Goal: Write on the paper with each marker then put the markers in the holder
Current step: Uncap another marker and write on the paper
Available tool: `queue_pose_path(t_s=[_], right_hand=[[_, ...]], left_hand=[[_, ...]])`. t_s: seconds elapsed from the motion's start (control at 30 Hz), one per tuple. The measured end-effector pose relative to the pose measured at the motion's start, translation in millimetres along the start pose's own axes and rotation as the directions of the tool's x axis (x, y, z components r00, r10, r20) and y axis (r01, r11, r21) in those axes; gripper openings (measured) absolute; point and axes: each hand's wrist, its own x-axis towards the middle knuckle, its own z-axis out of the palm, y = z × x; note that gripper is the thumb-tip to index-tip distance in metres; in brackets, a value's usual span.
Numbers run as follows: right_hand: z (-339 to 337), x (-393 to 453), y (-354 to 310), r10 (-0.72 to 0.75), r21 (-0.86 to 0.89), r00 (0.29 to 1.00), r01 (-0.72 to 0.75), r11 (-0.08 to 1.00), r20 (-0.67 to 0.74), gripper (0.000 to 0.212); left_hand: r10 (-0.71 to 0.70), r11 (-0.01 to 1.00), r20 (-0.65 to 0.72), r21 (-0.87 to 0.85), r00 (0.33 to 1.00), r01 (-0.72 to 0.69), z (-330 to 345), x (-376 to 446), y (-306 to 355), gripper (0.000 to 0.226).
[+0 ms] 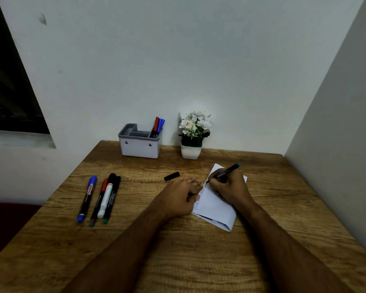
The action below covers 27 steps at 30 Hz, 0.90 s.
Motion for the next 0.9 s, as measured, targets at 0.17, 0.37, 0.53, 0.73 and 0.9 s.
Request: queue_pose_path(t_s=[0.17, 0.37, 0.53, 0.73, 0.9], right_hand=[[-1, -2, 0, 0.028, 0.07, 0.999, -0.025, 0.997, -0.043, 0.018], [1, -6, -4, 0.013, 0.037, 0.993, -0.009, 0.999, -0.117, 0.018], [-2, -8, -6, 0.032, 0.063, 0.993, -0.025, 0.998, -0.114, 0.015], [-5, -3, -14, 0.008, 0.1, 0.995, 0.002, 0.995, -0.097, 0.01], [-5, 3, -20, -0.066, 0.069, 0.994, 0.072, 0.995, -0.087, 0.012]], left_hand=[[0.028, 1.0, -0.044, 0.009, 0.999, -0.028, 0, -1, 1, 0.044], [0.028, 0.999, -0.062, -0.037, 0.998, -0.03, -6, -2, 5, 0.045], [0.012, 0.996, -0.064, -0.088, 0.998, -0.018, -14, -1, 10, 0.036], [-0.059, 0.997, -0.11, -0.064, 0.992, 0.052, -34, 3, 13, 0.034], [-0.159, 0.983, -0.163, 0.061, 0.974, 0.17, -53, 13, 8, 0.027]])
